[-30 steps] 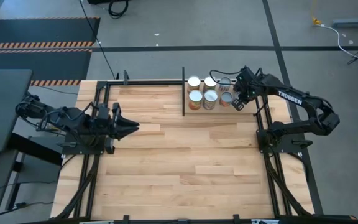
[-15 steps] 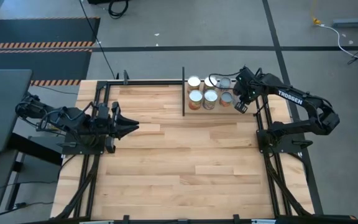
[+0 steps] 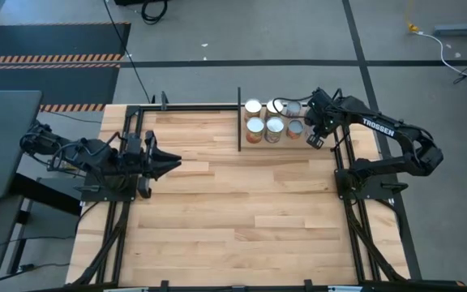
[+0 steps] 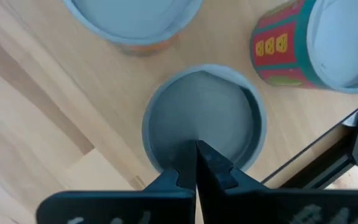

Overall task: Pick and place cans onto a shelf
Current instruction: Put the canned green peas on the shelf, then return to Home Position

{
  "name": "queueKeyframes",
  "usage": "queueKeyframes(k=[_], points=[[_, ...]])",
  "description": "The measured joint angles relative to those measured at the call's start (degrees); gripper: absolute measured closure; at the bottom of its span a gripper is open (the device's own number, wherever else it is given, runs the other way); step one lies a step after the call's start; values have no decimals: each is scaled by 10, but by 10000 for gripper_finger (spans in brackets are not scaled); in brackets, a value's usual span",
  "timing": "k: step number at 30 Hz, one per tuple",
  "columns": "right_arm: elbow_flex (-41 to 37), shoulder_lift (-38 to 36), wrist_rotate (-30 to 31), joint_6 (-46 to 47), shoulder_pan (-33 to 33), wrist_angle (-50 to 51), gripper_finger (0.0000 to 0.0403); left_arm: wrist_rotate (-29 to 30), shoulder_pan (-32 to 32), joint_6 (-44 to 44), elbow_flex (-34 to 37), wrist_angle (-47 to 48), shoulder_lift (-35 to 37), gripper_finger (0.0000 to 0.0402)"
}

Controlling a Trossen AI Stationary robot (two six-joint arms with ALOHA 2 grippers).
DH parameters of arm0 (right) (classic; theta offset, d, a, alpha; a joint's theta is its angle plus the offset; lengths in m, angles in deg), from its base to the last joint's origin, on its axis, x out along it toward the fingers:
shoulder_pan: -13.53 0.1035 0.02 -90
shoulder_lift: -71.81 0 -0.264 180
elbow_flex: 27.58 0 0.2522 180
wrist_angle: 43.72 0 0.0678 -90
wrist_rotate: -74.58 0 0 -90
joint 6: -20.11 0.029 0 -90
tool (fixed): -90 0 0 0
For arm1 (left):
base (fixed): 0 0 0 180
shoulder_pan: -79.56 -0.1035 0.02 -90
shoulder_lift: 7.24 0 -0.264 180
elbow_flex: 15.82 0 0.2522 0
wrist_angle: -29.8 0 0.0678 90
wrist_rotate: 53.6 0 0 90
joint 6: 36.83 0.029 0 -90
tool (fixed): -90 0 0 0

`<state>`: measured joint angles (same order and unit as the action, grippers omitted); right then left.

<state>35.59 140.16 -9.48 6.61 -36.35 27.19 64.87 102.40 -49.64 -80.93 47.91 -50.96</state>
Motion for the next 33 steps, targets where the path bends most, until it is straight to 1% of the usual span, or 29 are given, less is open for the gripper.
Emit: queueKeyframes(k=[8,11,14,16,19,22,24,27,29,32,33], points=[[2,0,0,12,0,-31,398,0,-5,1,0,-2,0,331],[30,-5,-3,35,4,-24,399,0,-6,4,0,-3,1,331],[75,-30,-28,74,22,-12,400,3,-9,33,0,-2,10,335],[98,-64,-57,117,45,-26,400,-11,-20,43,0,13,23,343],[103,-133,-70,203,103,-93,401,-35,-50,45,7,28,53,364],[87,-201,-31,295,187,-171,401,-57,-80,43,44,29,93,390],[70,-238,-16,335,248,-224,401,-72,-99,28,77,25,121,396],[43,-274,-16,376,335,-307,402,-96,-117,-4,131,24,162,392],[29,-288,-19,380,385,-359,400,-101,-122,-26,158,24,185,392],[17,-302,-24,399,437,-419,391,-76,-124,-64,178,34,209,395],[17,-305,-35,409,449,-426,388,-70,-124,-72,180,39,213,395]])
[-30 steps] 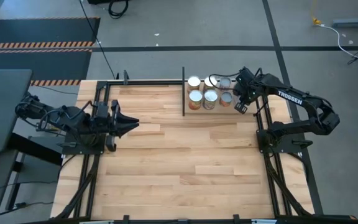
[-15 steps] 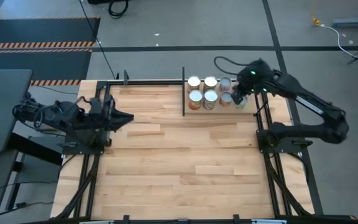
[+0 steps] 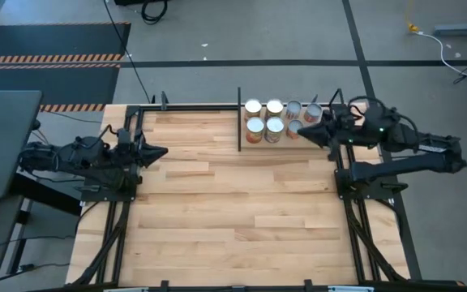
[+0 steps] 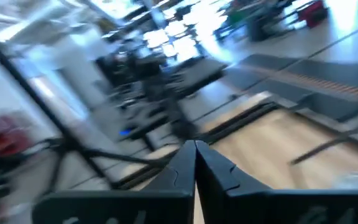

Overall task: Pick and place cans onto a shelf
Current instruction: Return to Home Position

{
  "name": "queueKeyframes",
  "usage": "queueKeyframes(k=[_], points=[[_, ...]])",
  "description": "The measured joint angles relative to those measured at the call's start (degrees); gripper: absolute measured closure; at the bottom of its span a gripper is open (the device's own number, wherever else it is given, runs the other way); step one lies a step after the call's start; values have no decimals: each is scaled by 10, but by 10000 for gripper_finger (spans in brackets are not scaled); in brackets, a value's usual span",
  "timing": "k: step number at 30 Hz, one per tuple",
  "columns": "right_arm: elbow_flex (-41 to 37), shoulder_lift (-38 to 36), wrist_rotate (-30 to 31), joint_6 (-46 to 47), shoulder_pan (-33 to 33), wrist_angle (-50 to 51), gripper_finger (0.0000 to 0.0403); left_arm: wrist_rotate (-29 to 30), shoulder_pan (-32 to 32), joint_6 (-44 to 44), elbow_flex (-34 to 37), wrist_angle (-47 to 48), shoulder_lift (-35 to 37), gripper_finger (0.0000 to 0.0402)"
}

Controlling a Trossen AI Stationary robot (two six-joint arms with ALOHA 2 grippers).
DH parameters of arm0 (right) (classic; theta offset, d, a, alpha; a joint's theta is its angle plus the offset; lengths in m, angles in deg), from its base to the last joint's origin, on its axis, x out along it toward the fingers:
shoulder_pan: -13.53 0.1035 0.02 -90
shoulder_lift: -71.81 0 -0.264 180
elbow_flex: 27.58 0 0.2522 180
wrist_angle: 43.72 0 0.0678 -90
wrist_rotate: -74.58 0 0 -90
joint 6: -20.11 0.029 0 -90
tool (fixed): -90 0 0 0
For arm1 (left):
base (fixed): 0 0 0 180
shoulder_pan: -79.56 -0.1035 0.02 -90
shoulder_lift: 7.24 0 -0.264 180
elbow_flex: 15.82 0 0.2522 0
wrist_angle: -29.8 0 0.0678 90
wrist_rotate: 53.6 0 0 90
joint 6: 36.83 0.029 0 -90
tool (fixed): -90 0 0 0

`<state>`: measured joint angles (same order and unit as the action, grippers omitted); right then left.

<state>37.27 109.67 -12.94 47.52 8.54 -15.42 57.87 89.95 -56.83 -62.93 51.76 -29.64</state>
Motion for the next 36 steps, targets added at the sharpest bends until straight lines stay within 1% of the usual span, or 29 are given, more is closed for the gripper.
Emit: queueKeyframes(k=[3,5,7,10,12,14,19,21,23,26,29,32,36], points=[[0,-6,-60,25,26,0,378,3,0,-4,0,6,1,392],[0,-5,-95,25,35,-5,374,-2,1,-4,0,7,0,386],[0,-3,-104,12,38,-3,373,-3,1,-4,0,2,-1,380],[0,0,-111,28,44,-4,374,-4,1,-18,0,0,-1,375],[0,6,-130,-27,47,-6,374,-15,1,-34,0,-5,-1,376],[0,11,-144,-94,46,-14,374,-24,1,-18,0,-5,-1,378],[0,11,-147,-204,32,-20,373,-66,1,-1,0,-1,-1,379],[0,11,-174,-234,33,-41,373,-86,1,-3,0,-1,-1,377],[0,10,-214,-245,33,-62,373,-98,1,1,0,-1,-1,375],[0,11,-264,-241,33,-60,373,-103,1,1,0,-1,-1,375],[0,12,-296,-182,35,-53,373,-104,1,-3,0,-5,-1,378],[0,14,-296,-119,35,-60,373,-103,1,-3,0,-8,-1,377],[0,20,-292,-108,35,-59,373,-103,1,-4,0,-12,-1,374]])
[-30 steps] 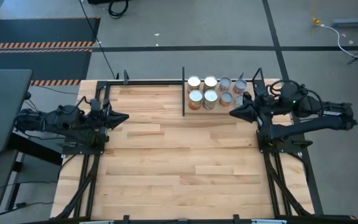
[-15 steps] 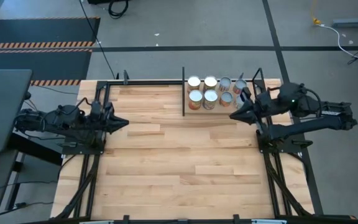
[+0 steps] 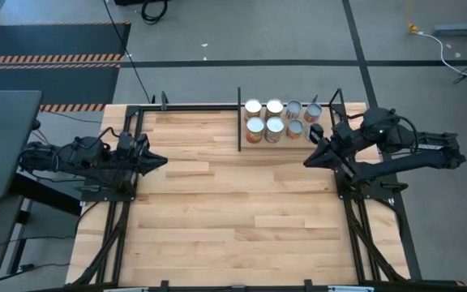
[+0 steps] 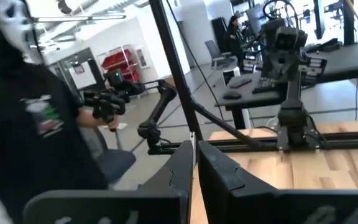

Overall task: Pick and place cans onto a shelf
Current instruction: Return to Home Position

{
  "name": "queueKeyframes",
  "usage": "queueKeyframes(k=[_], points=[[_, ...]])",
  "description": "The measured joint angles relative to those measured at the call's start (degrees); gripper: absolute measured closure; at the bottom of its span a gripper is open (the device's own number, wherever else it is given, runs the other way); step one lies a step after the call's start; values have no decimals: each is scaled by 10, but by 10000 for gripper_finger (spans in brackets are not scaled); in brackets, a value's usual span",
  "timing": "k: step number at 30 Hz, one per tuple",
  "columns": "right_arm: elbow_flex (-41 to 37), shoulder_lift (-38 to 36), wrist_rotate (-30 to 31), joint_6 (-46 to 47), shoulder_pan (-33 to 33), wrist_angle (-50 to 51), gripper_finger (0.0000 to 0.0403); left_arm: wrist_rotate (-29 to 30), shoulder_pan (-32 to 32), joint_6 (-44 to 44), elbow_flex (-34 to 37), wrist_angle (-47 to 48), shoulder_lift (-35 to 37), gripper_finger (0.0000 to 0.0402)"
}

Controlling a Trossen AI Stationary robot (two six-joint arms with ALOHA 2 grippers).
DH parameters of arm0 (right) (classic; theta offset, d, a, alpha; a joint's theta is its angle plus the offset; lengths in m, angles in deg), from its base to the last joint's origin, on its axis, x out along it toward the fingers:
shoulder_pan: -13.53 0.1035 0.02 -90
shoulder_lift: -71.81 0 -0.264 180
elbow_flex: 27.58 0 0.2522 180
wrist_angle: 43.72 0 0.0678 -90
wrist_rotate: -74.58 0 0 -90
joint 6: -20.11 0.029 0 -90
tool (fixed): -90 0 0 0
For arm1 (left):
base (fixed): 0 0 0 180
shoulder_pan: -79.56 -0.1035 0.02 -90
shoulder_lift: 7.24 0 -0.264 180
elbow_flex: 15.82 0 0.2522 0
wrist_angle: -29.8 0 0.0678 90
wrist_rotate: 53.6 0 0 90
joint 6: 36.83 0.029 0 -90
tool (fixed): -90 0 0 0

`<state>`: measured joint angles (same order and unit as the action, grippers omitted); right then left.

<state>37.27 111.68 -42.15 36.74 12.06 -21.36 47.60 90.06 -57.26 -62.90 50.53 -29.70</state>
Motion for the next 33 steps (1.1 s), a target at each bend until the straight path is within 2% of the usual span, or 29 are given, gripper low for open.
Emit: queueKeyframes(k=[4,7,10,17,20,26,33], points=[[0,8,4,37,0,-48,373,-21,0,-1,0,1,0,378],[0,19,6,-20,-1,-103,373,-52,0,18,0,2,6,378],[0,21,0,-54,-1,-142,373,-55,0,29,0,4,21,374],[0,25,-6,-83,-1,-153,373,-55,0,86,0,19,56,375],[0,32,-31,-85,-1,-154,373,-55,0,87,0,16,57,376],[0,34,-34,-112,-2,-142,373,-55,0,69,0,14,56,376],[0,27,-50,-101,-17,-141,373,-53,0,121,0,20,56,376]])
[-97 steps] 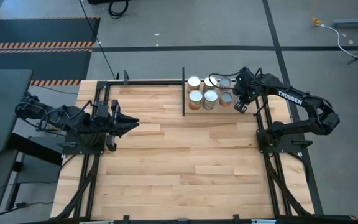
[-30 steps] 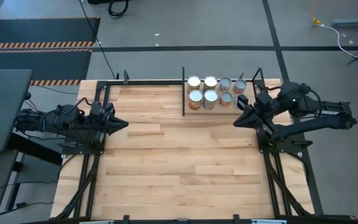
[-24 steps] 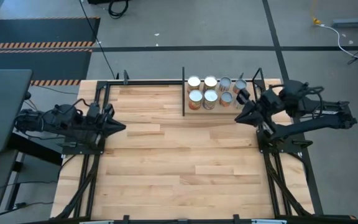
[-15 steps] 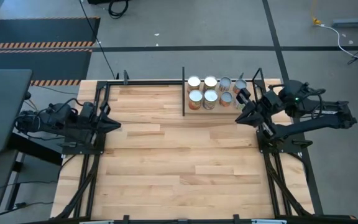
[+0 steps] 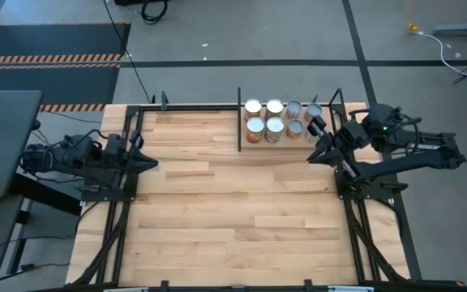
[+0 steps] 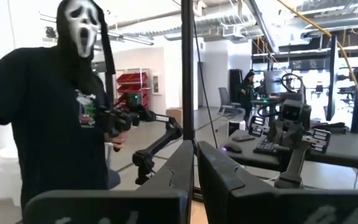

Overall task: Pick and place cans onto a shelf
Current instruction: Return to Home Position

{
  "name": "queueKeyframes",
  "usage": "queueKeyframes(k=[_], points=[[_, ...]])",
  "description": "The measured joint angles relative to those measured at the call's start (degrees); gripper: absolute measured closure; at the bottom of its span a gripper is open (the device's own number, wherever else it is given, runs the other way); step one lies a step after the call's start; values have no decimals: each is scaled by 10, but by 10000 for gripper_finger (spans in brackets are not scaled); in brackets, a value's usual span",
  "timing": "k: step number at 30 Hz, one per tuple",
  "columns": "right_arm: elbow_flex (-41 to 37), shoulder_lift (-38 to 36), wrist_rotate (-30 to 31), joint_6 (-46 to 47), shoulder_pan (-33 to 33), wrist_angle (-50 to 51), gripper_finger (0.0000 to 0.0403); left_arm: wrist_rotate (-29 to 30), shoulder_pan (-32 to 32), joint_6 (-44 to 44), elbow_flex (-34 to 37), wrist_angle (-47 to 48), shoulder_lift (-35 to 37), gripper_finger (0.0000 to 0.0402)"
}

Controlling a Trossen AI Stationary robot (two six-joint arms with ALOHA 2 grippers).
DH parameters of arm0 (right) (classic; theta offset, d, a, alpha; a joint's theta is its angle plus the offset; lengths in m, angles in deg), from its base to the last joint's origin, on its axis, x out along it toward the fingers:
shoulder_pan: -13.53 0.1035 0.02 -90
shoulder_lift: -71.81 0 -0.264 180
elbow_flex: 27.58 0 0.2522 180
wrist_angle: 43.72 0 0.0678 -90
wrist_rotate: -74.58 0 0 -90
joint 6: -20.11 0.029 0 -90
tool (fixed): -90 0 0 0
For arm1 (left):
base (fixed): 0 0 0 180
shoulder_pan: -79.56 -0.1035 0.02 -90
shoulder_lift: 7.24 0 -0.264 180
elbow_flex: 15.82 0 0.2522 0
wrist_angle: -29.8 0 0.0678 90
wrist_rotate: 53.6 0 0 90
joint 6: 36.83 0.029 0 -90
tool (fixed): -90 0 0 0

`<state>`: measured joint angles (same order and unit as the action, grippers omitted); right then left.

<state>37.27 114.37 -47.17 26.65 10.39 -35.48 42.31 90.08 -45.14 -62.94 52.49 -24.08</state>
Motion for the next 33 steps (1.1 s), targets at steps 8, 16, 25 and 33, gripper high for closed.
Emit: queueKeyframes(k=[8,16,25,33], points=[[-15,-1,0,15,-18,-33,373,0,0,10,0,36,11,376],[-198,-89,18,132,-57,-232,373,0,0,45,0,46,76,376],[-354,-264,29,232,-98,-282,373,13,0,34,-1,155,167,376],[-465,-424,112,216,-142,-309,373,-32,0,12,30,125,158,376]])
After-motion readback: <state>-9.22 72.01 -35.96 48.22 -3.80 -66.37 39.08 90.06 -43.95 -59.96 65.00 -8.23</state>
